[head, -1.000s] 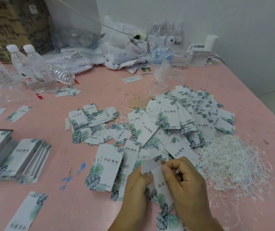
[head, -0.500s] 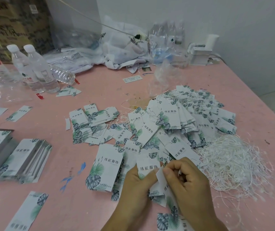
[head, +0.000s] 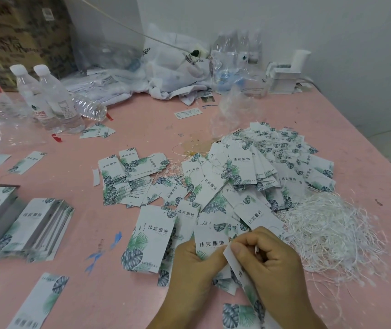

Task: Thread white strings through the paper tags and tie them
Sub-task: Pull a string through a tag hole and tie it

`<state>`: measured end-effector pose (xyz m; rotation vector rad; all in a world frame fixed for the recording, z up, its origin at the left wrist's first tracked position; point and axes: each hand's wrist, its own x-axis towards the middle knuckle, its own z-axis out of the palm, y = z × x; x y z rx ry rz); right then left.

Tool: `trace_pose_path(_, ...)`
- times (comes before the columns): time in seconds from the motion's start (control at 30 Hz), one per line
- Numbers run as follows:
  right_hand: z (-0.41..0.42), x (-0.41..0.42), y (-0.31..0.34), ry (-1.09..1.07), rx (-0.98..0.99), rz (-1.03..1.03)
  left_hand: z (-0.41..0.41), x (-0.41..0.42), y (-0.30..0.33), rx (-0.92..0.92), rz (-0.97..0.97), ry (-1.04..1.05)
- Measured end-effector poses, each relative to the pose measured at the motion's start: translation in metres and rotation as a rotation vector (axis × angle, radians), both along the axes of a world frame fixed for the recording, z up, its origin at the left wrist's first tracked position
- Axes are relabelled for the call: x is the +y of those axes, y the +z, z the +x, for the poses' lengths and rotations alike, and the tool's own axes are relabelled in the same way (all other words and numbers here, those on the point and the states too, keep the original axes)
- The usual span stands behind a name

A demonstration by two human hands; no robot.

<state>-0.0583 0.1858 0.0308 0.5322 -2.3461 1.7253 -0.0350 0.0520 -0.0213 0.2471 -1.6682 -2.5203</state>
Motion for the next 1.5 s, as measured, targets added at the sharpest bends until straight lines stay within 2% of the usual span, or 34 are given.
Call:
trace_pose_path(0.13, 0.000, 0.001, 0.001, 0.029, -0.040, 0.007, -0.001, -0.001, -0.002, -0.009, 0.000, -0.007)
trace_pose_path(0.23, -0.002, 0.004, -0.001, 0.047, -0.228, -0.085, -0.001, -0.002, -0.001, -0.030, 0.024, 0.013)
trace_pose_path(0.3, -0.009, 0.010, -0.004, 0.050, -0.453, -0.327, -0.002, -0.003, 0.001, -0.050, 0.048, 0.044)
trace_pose_path(0.4, -0.024, 0.020, -0.008, 0.072, -0.770, -0.829, -0.003, -0.003, 0.006, -0.073, 0.112, 0.084)
trace_pose_path(0.47, -0.031, 0.025, -0.009, 0.059, -0.876, -1.027, -0.003, -0.002, 0.011, -0.067, 0.180, 0.083)
trace_pose_path(0.5, -0.031, 0.026, -0.009, 0.058, -0.875, -1.051, -0.003, -0.002, 0.014, -0.062, 0.213, 0.083)
trace_pose_path(0.57, -0.027, 0.026, -0.007, 0.063, -0.777, -0.933, -0.003, -0.002, 0.016, -0.075, 0.245, 0.083)
trace_pose_path(0.7, -0.005, 0.013, -0.004, -0.023, -0.363, -0.211, -0.003, 0.001, 0.014, -0.094, 0.242, 0.059)
trace_pose_path(0.8, 0.002, -0.001, -0.002, 0.019, -0.127, 0.014, -0.003, 0.001, 0.012, -0.076, 0.192, 0.051)
trace_pose_path(0.9, 0.002, -0.006, -0.002, 0.024, -0.051, 0.046, -0.003, 0.001, 0.010, -0.070, 0.123, 0.030)
trace_pose_path(1.0, 0.001, -0.005, -0.002, 0.024, -0.062, 0.007, -0.003, -0.001, 0.009, -0.068, 0.041, 0.019)
trace_pose_path(1.17, -0.003, 0.001, -0.007, 0.003, -0.088, 0.134, -0.002, -0.003, 0.009, -0.068, -0.095, 0.006)
trace_pose_path(1.27, -0.004, 0.003, -0.010, -0.040, -0.087, 0.126, 0.001, -0.001, 0.012, -0.025, -0.168, -0.008)
trace_pose_path(1.4, -0.005, 0.001, -0.009, -0.127, -0.006, 0.044, 0.007, 0.005, 0.019, 0.036, -0.257, -0.031)
trace_pose_path(1.5, -0.003, -0.005, -0.009, -0.144, 0.082, 0.084, 0.010, 0.007, 0.020, 0.103, -0.361, -0.100)
